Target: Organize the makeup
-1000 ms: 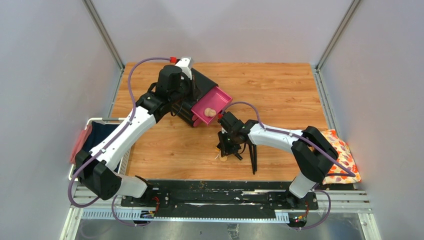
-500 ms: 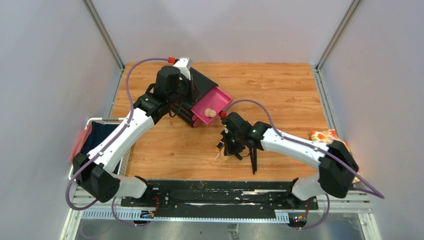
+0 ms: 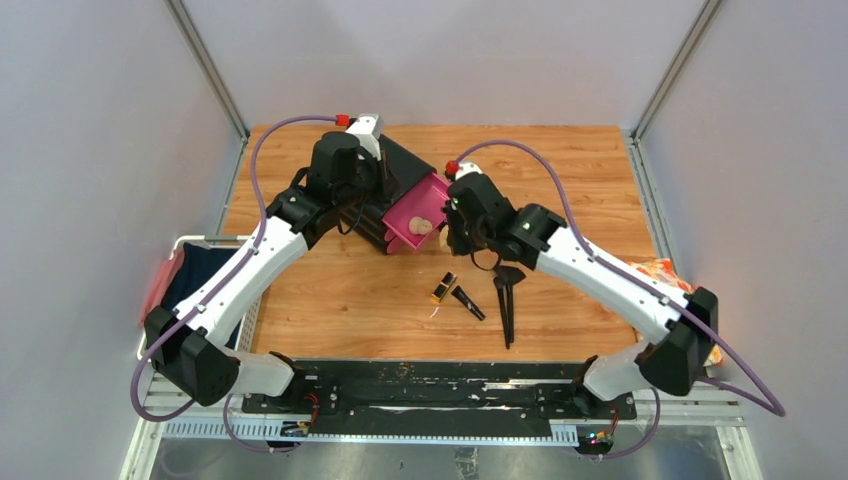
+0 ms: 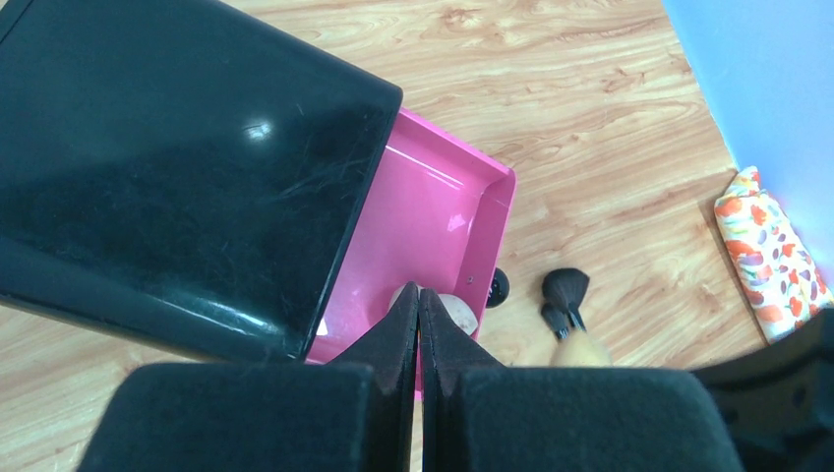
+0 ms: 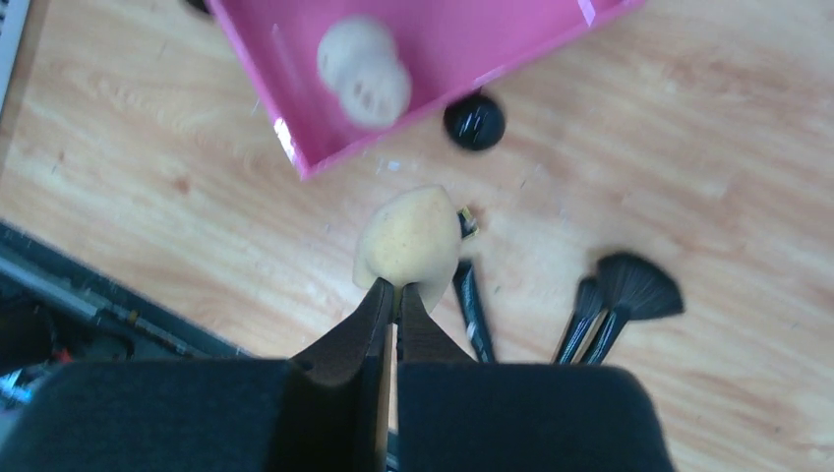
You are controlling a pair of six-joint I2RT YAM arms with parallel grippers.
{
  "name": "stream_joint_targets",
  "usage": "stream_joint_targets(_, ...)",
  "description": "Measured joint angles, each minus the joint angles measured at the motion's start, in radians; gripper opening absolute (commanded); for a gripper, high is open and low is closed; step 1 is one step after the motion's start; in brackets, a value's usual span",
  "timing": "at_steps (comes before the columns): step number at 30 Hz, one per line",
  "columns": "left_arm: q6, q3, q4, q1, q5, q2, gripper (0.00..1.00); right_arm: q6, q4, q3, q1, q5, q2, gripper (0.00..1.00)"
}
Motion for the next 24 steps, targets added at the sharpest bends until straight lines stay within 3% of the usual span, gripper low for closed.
stream_joint_targets(10, 0.003, 0.000, -0.001, 0.000, -0.018, 0.000, 0.00, -0.112, -0.007, 0.342, -0.111, 0.014, 0.290, 0.00)
stream_joint_targets(19, 0.006, 0.000, -0.002, 0.000, -0.026, 0.000, 0.00, -0.131, -0.005, 0.431, -0.159, -0.042, 0.433, 0.00)
stream_joint_targets(21, 0.007, 0.000, -0.003, 0.000, -0.026, 0.000, 0.00, -0.131, -0.006, 0.431, -0.162, -0.050, 0.456, 0.11)
stream_joint_targets(23, 0.007, 0.000, -0.003, 0.000, -0.026, 0.000, 0.00, -0.132, -0.006, 0.431, -0.163, -0.056, 0.471, 0.39)
stream_joint_targets(24, 0.008, 0.000, -0.003, 0.001, -0.026, 0.000, 0.00, -0.136, -0.007, 0.431, -0.163, -0.061, 0.475, 0.47)
